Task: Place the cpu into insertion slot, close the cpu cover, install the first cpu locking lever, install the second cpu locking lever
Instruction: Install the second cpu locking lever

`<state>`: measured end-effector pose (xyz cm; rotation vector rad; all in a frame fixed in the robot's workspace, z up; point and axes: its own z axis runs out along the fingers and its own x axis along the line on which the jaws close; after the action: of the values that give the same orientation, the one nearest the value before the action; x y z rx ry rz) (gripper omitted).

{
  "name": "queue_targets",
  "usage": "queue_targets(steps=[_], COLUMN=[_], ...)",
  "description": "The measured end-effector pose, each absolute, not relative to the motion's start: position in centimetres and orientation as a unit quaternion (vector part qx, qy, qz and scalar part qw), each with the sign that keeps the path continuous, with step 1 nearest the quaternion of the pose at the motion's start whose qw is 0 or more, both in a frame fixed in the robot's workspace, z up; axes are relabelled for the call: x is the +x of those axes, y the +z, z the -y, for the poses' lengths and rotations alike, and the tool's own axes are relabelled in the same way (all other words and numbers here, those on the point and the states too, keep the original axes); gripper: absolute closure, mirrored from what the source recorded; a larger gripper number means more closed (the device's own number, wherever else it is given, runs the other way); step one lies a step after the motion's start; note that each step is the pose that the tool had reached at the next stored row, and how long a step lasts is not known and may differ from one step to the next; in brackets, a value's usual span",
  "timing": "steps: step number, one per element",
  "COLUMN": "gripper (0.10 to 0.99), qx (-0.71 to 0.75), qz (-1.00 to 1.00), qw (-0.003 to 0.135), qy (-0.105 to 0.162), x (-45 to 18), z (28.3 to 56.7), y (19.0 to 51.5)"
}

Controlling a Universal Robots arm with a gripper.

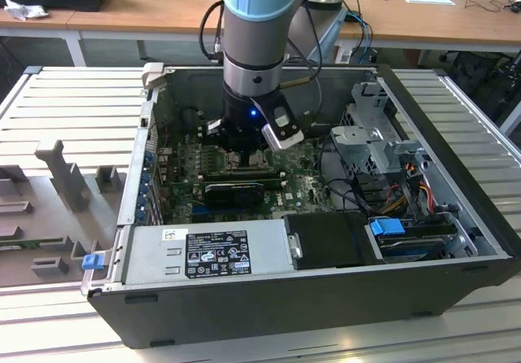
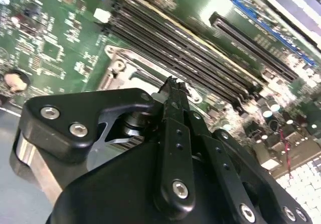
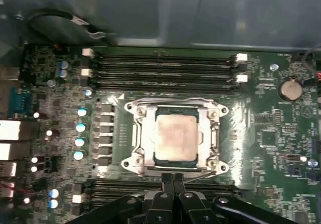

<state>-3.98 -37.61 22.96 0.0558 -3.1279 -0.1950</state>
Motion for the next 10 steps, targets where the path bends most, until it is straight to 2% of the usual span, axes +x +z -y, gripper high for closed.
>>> queue_targets(steps=[10], gripper=[0.980], qx=[0.019], qz=[0.997], qw=[0.003], qy=[-0.076], x=[-5.02], z=[37.96], y=[22.13])
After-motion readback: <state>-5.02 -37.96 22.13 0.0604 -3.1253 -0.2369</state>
